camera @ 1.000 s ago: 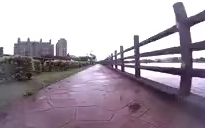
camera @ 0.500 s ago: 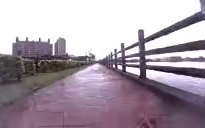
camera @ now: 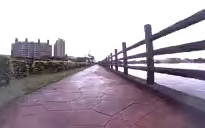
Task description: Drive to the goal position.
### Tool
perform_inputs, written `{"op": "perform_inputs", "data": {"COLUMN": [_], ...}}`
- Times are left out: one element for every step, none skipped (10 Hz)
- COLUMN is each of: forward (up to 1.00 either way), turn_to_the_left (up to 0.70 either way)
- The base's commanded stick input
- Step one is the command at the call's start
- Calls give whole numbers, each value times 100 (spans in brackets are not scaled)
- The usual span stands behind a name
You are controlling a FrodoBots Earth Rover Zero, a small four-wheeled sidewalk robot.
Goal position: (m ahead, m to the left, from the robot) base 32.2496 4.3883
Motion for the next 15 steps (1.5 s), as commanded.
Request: {"op": "perform_inputs", "data": {"forward": [100, 100, 100, 100, 100, 100, 100, 100, 100, 100, 100, 100, 100, 100, 100], "turn_to_the_left": [-1, 39, 39, 39, 39, 39, -1, -1, -1, 0, 10, 35, 28, 15, 5]}}
